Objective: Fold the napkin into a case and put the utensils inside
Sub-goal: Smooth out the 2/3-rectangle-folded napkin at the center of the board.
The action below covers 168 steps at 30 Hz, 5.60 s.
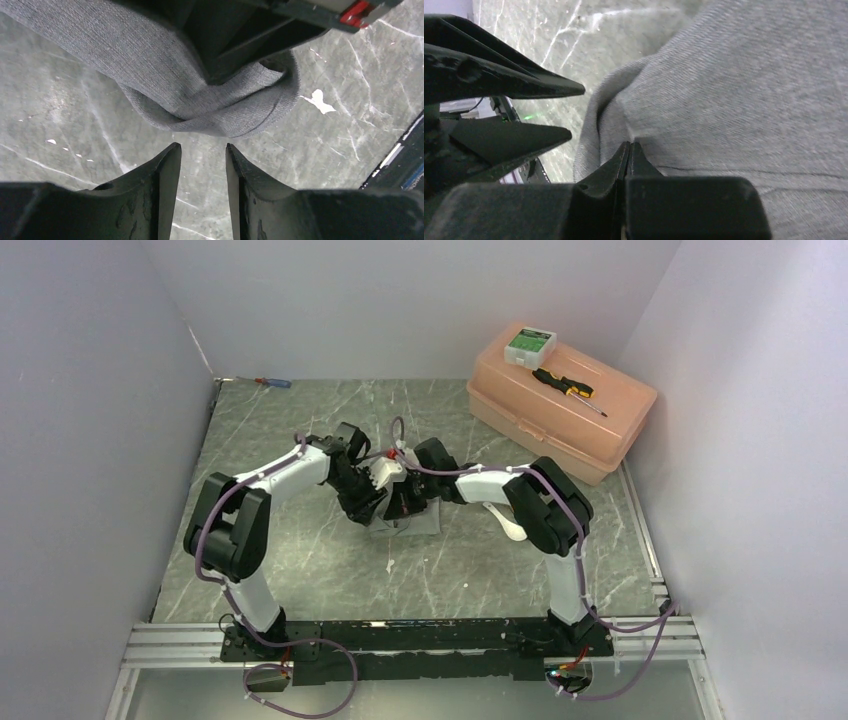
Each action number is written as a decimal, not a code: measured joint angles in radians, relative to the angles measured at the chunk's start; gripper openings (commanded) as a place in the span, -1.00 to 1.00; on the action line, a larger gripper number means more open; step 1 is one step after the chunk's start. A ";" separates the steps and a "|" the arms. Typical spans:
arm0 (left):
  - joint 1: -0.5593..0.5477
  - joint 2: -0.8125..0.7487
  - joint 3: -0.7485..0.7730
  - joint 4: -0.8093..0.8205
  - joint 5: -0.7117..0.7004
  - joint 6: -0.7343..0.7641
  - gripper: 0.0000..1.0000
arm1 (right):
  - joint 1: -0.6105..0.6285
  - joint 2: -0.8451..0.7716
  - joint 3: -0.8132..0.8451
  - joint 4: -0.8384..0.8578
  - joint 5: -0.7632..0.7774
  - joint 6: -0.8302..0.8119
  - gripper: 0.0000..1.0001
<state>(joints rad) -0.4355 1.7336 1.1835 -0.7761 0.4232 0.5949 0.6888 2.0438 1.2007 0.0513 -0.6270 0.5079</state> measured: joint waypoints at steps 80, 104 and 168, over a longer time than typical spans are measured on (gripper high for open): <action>-0.166 0.149 0.179 -0.121 0.104 0.541 -0.95 | -0.087 0.018 -0.040 -0.149 -0.169 -0.045 -1.00; -0.214 0.158 0.179 -0.142 0.099 0.613 -0.32 | -0.098 0.013 -0.060 -0.111 -0.195 -0.011 -1.00; -0.208 0.061 0.359 -0.179 0.045 0.325 0.92 | -0.232 -0.016 0.170 -0.307 -0.006 -0.147 -0.92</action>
<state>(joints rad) -0.6437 1.7950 1.5425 -0.9550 0.4683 0.9195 0.4568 2.0274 1.3705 -0.2558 -0.6334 0.3607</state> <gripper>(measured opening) 0.955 0.016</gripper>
